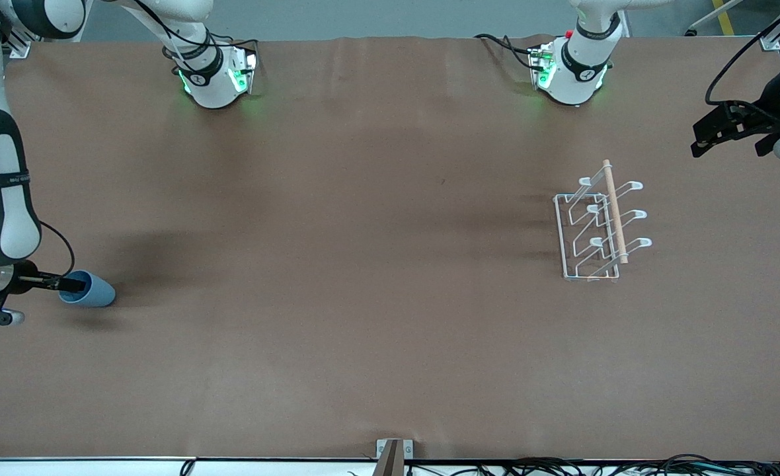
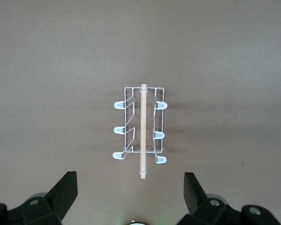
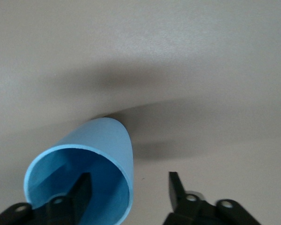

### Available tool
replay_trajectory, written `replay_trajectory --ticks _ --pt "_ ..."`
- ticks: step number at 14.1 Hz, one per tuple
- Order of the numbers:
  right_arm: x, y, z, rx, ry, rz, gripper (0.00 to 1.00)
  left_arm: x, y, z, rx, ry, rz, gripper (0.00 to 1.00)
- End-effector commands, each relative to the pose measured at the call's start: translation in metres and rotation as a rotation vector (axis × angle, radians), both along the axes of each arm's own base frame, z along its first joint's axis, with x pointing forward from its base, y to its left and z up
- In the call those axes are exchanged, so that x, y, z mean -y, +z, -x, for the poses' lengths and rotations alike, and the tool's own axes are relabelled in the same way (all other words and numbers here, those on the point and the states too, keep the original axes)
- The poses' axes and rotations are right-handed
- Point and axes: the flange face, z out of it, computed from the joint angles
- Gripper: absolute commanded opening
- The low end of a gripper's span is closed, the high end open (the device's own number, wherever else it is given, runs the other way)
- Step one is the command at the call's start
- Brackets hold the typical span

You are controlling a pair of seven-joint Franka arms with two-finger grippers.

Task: Hang cup on cup holder
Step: 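Close the right gripper on the blue cup's rim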

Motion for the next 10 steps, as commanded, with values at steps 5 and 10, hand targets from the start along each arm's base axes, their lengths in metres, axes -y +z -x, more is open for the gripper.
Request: replay_trajectory --ticks 5,10 --pt "-0.029 0.003 0.0 -0.027 0.075 -0.095 0.01 0.001 0.006 0.001 -0.003 -0.018 0.011 1.0" --pt "-0.096 0.099 -0.008 0.011 0.183 -0.163 0.01 0.001 0.006 0.003 -0.014 -0.018 0.011 1.0"
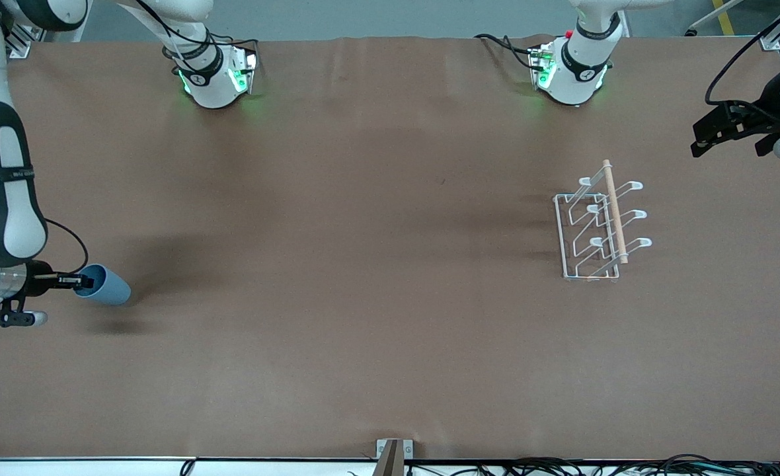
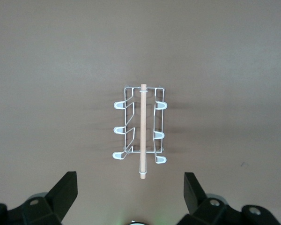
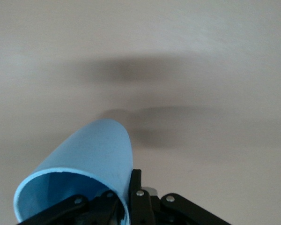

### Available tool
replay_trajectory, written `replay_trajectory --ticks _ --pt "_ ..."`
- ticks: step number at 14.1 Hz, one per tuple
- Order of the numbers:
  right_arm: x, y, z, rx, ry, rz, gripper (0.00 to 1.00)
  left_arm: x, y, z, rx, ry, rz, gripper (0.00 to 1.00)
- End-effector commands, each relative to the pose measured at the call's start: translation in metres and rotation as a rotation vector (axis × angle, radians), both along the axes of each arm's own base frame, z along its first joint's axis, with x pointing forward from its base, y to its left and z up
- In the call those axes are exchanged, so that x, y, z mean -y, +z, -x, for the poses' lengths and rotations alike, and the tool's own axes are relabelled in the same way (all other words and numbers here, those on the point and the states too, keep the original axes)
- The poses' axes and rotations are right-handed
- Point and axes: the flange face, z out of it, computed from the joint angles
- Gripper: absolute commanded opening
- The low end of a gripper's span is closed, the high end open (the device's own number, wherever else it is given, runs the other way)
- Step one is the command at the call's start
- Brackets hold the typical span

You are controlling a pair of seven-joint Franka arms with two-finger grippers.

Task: Hang cup on cup holder
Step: 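Close the right gripper on the blue cup's rim, then lift the blue cup with the right gripper toward the table middle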

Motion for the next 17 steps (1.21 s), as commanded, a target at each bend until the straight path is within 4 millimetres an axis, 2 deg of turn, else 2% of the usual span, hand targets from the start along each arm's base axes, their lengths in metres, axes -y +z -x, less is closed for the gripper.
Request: replay_trajectory --ticks 1,4,5,6,8,10,11,13,16,17 --pt "-0.04 0.06 0.011 0.005 0.046 -0.093 0.01 -0.001 0.005 0.002 -0.014 -0.017 0.011 1.0" --pt "-0.086 0.107 0.029 -0.065 0.045 -0.348 0.02 -0.001 0.007 0.002 -0.013 -0.017 0.011 1.0" --pt "-0.096 0.116 0.033 -0.075 0.04 -0.428 0.02 0.0 0.007 0.003 -0.013 -0.017 0.012 1.0" --pt "-0.114 0.123 0.036 -0.095 0.052 -0.5 0.02 -0.001 0.007 0.003 -0.016 -0.015 0.01 1.0" --pt "-0.169 0.159 0.039 -0.083 0.107 -0.594 0.02 -0.001 0.005 0.005 -0.031 -0.016 0.009 1.0" --pt "-0.222 0.169 0.04 -0.084 0.173 -0.638 0.01 -0.001 0.005 0.006 -0.039 -0.015 0.01 1.0" --pt "-0.248 0.179 0.04 -0.074 0.184 -0.72 0.0 -0.001 0.004 0.006 -0.04 -0.014 0.01 1.0" --pt "-0.284 0.186 0.042 -0.079 0.201 -0.827 0.0 -0.002 0.003 0.005 -0.042 -0.014 0.011 1.0" --pt "-0.363 0.196 0.054 -0.11 0.274 -0.96 0.0 0.001 0.003 0.004 -0.04 -0.012 0.012 1.0" --pt "-0.391 0.201 0.06 -0.118 0.284 -1.015 0.0 0.008 0.003 0.005 -0.04 -0.023 0.012 1.0"
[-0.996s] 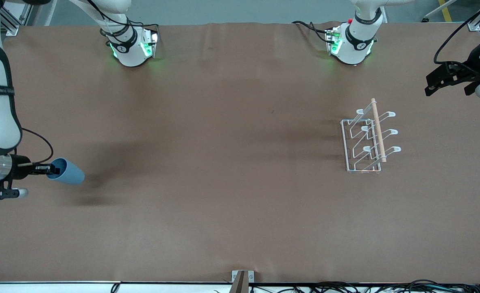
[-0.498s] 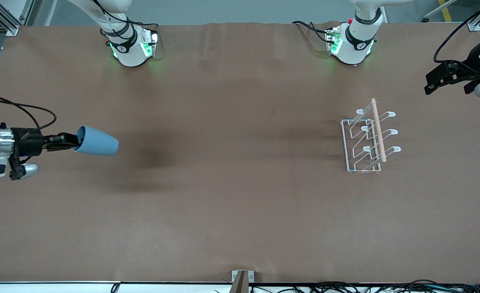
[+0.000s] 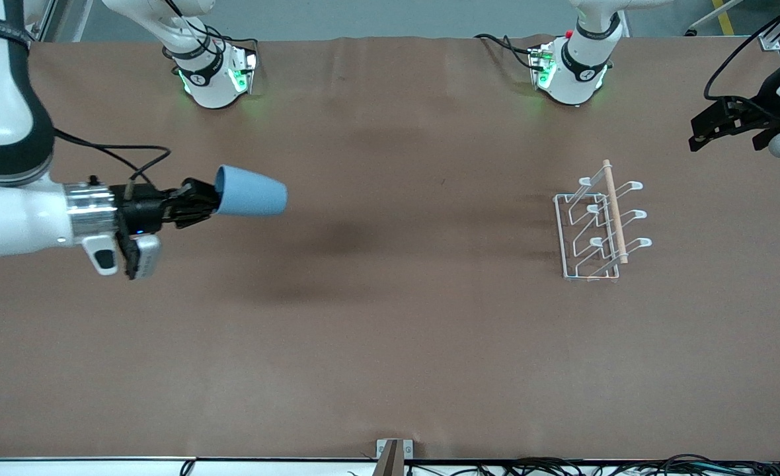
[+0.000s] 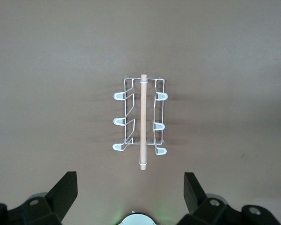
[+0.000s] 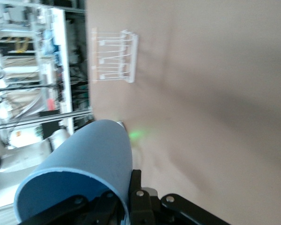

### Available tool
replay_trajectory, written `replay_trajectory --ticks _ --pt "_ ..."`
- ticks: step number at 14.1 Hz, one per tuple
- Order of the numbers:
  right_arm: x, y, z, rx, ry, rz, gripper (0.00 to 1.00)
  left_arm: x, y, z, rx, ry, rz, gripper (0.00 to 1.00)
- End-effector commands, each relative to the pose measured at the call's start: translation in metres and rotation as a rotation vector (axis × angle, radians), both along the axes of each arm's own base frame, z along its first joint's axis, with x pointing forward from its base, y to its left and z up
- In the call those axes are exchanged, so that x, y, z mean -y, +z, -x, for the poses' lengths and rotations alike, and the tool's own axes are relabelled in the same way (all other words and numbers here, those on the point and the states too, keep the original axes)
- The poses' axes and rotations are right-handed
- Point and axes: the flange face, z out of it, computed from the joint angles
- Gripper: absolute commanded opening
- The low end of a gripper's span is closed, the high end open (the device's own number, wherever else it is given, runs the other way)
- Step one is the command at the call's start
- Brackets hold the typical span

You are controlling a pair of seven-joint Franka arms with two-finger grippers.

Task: Hang cup on cup holder
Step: 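Lift the blue cup with the right gripper toward the table middle, then move the left gripper to the cup and grasp its base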

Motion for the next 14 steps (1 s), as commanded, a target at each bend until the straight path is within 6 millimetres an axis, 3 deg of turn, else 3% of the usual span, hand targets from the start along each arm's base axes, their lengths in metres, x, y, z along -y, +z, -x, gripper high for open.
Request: replay_trajectory --ticks 1,4,8,12,14 --pt "-0.058 0.01 0.012 -0.021 0.014 -0.138 0.0 0.013 0.005 0.0 0.001 -0.031 0.012 1.0" --pt "-0.093 0.012 0.015 -0.039 -0.01 -0.231 0.0 0.056 0.0 0.0 -0.011 -0.104 0.098 1.0" --pt "-0.126 0.007 0.019 -0.068 -0.019 -0.291 0.0 0.157 0.009 0.022 0.044 -0.294 0.108 1.0" --pt "-0.123 0.007 0.018 -0.075 -0.024 -0.303 0.02 0.252 0.038 0.052 0.103 -0.479 0.156 1.0" --pt "-0.124 0.007 0.018 -0.074 -0.024 -0.303 0.02 0.279 0.047 0.052 0.143 -0.546 0.204 1.0"
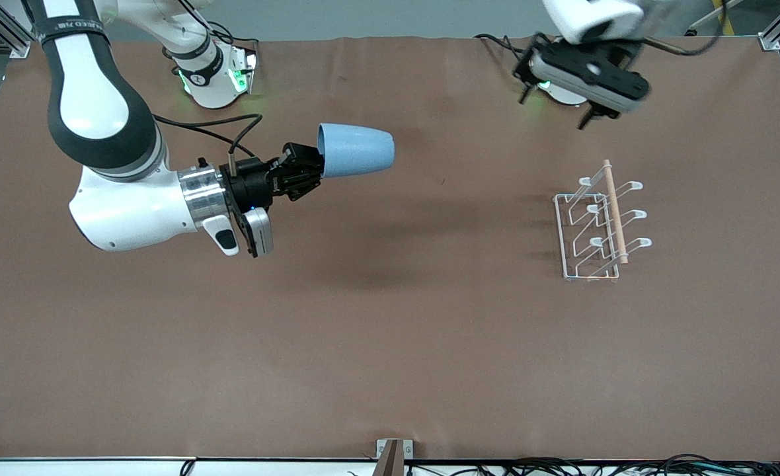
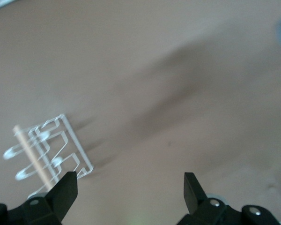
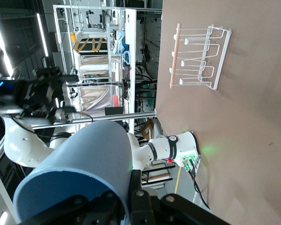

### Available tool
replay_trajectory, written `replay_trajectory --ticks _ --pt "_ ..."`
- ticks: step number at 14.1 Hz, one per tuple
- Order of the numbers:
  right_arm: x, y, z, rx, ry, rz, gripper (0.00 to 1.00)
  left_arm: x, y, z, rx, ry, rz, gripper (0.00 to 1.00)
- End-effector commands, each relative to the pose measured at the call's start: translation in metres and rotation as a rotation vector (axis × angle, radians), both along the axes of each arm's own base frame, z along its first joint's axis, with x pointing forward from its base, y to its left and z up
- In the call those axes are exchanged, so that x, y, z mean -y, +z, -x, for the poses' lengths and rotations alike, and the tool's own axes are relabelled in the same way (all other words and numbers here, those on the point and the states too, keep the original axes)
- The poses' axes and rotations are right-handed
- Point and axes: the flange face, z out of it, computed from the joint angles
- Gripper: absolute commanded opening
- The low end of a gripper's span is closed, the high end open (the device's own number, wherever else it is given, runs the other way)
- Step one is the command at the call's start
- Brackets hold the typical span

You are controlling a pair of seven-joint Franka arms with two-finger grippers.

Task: Hang cup on cup holder
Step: 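Move the left gripper to the cup and grasp its base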

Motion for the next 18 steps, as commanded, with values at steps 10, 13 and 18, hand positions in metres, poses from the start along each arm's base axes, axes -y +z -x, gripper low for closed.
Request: replay_trajectory --ticks 10,13,18 --pt "0.005 0.003 0.0 -0.007 -0.012 -0.028 0.05 0.151 -0.008 0.01 0.262 -0.303 0.199 1.0" --pt "0.008 0.003 -0.002 -0.007 -0.016 -0.026 0.05 0.171 -0.019 0.007 0.325 -0.379 0.216 1.0" --pt "0.009 0.003 -0.002 -0.009 -0.016 -0.026 0.07 0.184 -0.028 0.01 0.376 -0.505 0.173 1.0"
